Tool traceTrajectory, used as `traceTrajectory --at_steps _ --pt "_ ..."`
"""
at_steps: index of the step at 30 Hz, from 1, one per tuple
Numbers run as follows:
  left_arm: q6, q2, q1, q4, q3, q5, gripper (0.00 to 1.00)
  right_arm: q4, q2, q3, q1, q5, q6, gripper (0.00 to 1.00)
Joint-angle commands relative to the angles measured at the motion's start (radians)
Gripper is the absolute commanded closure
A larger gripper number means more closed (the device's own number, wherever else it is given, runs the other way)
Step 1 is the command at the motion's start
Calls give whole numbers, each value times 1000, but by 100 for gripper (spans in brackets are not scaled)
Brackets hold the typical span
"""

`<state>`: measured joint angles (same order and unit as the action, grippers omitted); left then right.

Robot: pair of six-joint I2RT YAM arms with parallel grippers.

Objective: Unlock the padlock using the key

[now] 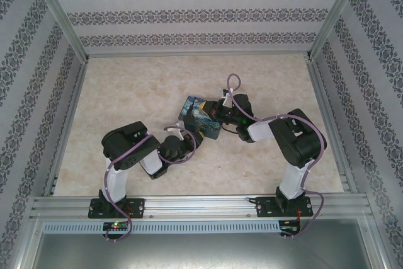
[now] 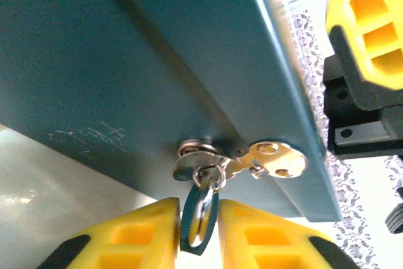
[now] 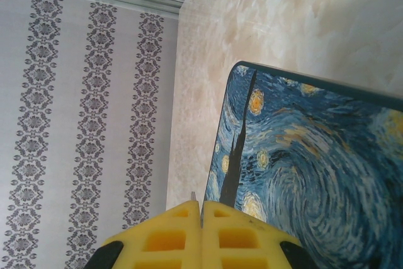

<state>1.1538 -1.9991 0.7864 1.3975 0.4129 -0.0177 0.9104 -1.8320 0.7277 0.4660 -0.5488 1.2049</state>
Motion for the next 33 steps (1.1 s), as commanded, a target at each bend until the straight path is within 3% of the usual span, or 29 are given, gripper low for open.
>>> traceTrajectory --at_steps 1,8,20,33 --pt "12 -18 9 -2 12 15 81 -64 -41 -20 -17 -13 -14 100" --pt "39 10 2 -41 6 22 100 -124 45 -1 -71 -78 -58 100" --pt "8 253 -22 -328 -34 41 100 -162 335 -254 -104 -160 -162 100" --pt "-50 457 -52 -591 -9 -96 100 -269 770 -602 -71 -178 -161 100"
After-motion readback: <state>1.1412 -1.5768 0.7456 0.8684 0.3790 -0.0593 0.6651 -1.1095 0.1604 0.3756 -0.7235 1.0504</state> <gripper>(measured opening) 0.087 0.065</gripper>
